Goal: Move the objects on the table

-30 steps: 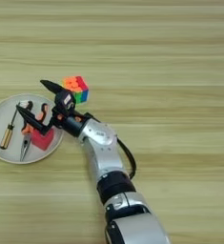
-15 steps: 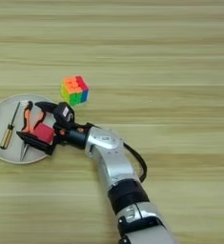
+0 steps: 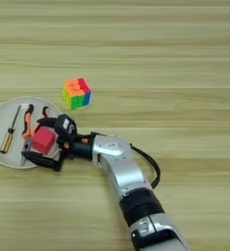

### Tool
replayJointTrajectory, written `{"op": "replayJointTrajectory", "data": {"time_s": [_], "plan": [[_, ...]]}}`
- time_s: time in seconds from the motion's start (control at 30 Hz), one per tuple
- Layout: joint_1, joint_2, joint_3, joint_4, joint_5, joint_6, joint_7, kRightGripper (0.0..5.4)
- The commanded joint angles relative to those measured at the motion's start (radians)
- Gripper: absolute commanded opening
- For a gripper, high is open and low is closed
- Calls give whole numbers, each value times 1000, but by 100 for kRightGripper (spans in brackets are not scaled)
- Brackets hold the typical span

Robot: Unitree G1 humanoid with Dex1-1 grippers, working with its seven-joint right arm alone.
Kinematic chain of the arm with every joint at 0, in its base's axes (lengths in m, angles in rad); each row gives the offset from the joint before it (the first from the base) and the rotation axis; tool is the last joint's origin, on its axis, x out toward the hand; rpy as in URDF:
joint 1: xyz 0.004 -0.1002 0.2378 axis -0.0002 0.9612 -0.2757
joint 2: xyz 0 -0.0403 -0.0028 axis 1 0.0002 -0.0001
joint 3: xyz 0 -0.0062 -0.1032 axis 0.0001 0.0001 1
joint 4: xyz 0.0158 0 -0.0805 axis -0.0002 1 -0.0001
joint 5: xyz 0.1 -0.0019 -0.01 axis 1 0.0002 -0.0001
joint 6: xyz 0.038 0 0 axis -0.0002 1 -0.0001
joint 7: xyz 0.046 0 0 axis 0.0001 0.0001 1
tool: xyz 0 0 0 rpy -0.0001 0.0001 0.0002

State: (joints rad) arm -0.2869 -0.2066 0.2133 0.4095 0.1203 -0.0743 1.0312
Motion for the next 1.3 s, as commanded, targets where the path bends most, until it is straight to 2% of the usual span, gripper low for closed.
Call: {"op": "replayJointTrajectory", "data": {"time_s": [0.03, 0.37, 0.9, 1.07, 1.3], "plan": [[-60, -13, -9, -24, -9, 0, -38, 535], [-85, 1, -33, 17, 5, -8, -67, 418], [-101, 16, -50, 64, 4, -65, -96, 244], [-107, 28, -73, 59, 30, -81, -101, 235], [-158, 73, -180, 60, 108, -130, -166, 235]]}}
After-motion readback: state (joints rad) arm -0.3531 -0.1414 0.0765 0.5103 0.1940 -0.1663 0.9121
